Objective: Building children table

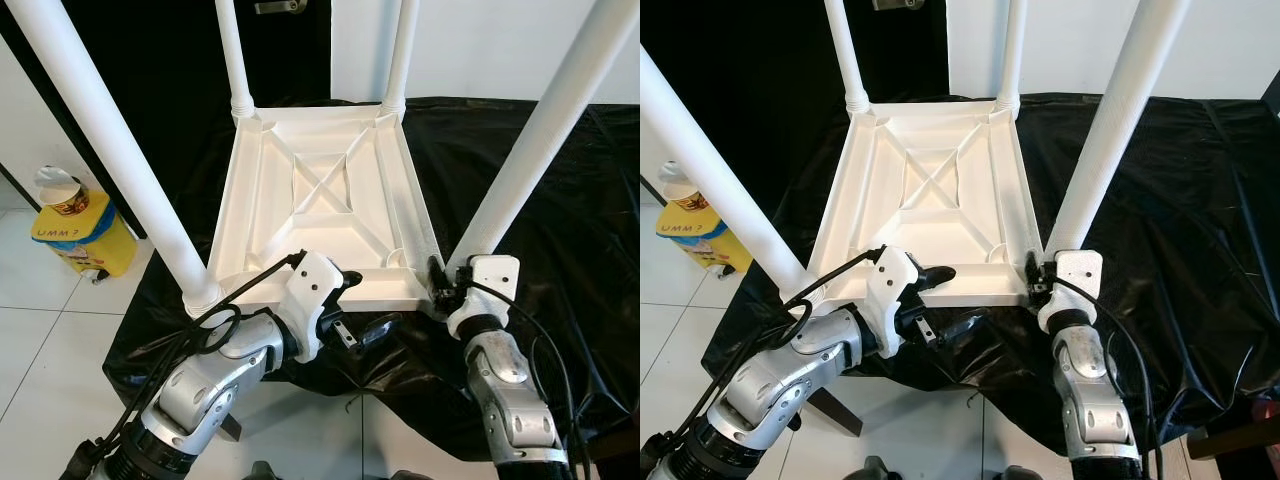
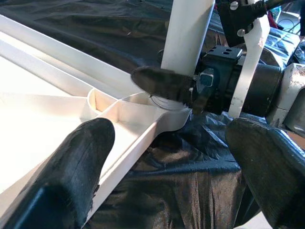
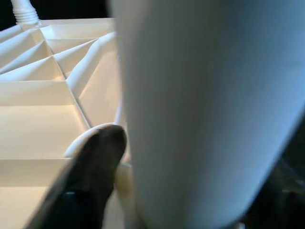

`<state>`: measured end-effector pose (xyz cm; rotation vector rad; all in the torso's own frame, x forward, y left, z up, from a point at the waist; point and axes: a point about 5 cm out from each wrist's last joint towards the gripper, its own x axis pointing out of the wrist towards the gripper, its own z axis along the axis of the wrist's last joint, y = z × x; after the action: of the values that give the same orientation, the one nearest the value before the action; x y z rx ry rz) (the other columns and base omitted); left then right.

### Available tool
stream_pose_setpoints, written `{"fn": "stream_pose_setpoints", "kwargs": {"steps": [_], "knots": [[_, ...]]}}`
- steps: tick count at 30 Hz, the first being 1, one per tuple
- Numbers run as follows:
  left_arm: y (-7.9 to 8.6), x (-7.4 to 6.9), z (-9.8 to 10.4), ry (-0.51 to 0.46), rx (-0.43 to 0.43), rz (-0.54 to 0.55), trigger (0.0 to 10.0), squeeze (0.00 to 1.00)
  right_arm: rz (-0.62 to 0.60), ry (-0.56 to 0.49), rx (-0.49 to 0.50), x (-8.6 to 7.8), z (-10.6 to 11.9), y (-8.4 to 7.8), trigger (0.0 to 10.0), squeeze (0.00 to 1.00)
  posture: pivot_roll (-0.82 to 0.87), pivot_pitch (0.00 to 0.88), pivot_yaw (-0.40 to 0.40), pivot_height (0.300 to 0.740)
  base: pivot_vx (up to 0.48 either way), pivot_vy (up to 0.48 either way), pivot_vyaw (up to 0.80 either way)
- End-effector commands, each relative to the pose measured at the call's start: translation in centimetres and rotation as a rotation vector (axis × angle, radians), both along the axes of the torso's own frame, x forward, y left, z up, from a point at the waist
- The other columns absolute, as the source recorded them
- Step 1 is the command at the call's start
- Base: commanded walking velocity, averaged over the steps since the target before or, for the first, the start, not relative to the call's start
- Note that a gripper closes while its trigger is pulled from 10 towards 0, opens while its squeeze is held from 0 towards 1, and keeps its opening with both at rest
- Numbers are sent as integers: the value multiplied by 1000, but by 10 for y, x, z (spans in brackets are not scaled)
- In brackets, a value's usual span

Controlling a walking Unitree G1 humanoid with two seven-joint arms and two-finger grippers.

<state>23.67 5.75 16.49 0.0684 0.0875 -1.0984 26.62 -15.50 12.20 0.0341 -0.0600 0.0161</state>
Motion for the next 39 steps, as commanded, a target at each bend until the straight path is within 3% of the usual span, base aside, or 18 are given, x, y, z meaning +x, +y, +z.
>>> {"fn": "stream_pose_setpoints", "kwargs": {"steps": [1,6,7,8,9,17,20,25,26,28,29,30,39], "knots": [[-3,-6,-1,15,4,-101,10000,0,18,10,13,-2,-1,2,10000,1000,45,69,19,740,0,0,0],[-2,-6,0,15,5,-100,10000,0,89,-58,36,-3,12,-4,10000,1000,46,75,22,740,0,0,0],[-2,-6,0,16,5,-99,10000,0,125,-67,37,-4,15,-7,10000,145,46,75,22,740,0,0,0],[-2,-6,0,16,5,-99,10000,0,125,-67,37,-4,15,-7,10000,145,46,75,22,740,0,0,0],[-2,-6,0,15,5,-98,10000,0,171,-72,26,-5,17,-11,10000,0,47,77,22,740,0,0,0],[-1,-6,0,15,5,-91,10000,0,358,-47,-41,-1,22,-26,10000,0,50,81,20,740,0,0,0],[-1,-6,0,15,5,-91,10000,0,358,-47,-41,-1,22,-26,10000,0,50,81,20,740,0,0,0],[-1,-5,0,15,4,-84,10000,0,483,0,-101,9,15,-21,10000,0,58,74,15,740,0,0,0],[-1,-4,0,12,4,-81,10000,0,505,12,-107,12,11,-18,4275,0,64,69,12,740,0,0,0],[-1,-4,0,12,4,-81,10000,0,505,12,-107,12,11,-18,4275,0,64,69,12,740,0,0,0],[-1,-3,1,11,4,-79,10000,0,516,19,-110,15,9,-17,2784,0,65,69,12,740,0,0,0],[-1,-3,1,10,3,-77,10000,0,531,22,-110,16,7,-16,0,0,67,66,11,740,0,0,0],[1,-1,2,4,7,-69,10000,0,551,30,-116,21,6,-18,0,0,71,61,7,740,0,0,0]]}}
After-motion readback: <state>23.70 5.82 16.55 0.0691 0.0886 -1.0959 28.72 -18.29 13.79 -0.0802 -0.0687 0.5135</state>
